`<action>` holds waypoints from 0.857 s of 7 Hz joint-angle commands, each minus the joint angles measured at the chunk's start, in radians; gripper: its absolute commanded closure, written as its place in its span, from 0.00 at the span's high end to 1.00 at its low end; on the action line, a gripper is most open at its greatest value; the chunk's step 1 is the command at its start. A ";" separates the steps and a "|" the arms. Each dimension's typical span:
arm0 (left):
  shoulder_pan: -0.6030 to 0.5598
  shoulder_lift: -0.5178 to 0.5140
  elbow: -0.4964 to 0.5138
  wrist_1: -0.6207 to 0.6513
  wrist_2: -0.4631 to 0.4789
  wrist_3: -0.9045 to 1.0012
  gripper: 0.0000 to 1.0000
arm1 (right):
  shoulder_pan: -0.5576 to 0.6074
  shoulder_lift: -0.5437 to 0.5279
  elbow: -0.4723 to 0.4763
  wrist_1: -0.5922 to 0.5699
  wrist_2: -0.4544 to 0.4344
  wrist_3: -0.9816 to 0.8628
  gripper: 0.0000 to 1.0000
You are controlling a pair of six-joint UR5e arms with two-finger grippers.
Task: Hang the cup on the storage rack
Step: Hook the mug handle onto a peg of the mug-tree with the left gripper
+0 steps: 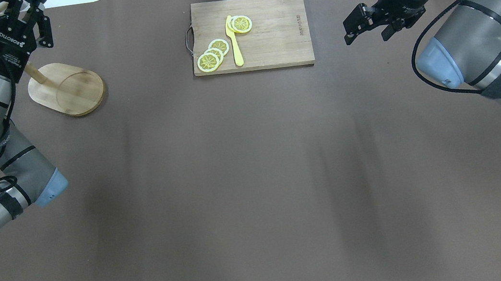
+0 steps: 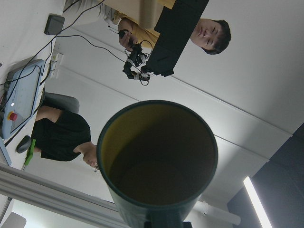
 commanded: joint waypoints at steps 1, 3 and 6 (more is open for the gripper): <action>-0.020 0.000 0.010 0.016 0.000 -0.055 0.00 | 0.000 0.000 -0.001 0.000 0.000 0.000 0.99; -0.020 0.002 0.021 0.013 -0.006 -0.063 0.00 | 0.000 0.002 0.000 0.000 0.000 0.000 0.99; -0.020 0.014 0.051 0.011 -0.008 -0.092 0.00 | -0.002 0.002 -0.001 0.000 0.000 0.000 0.99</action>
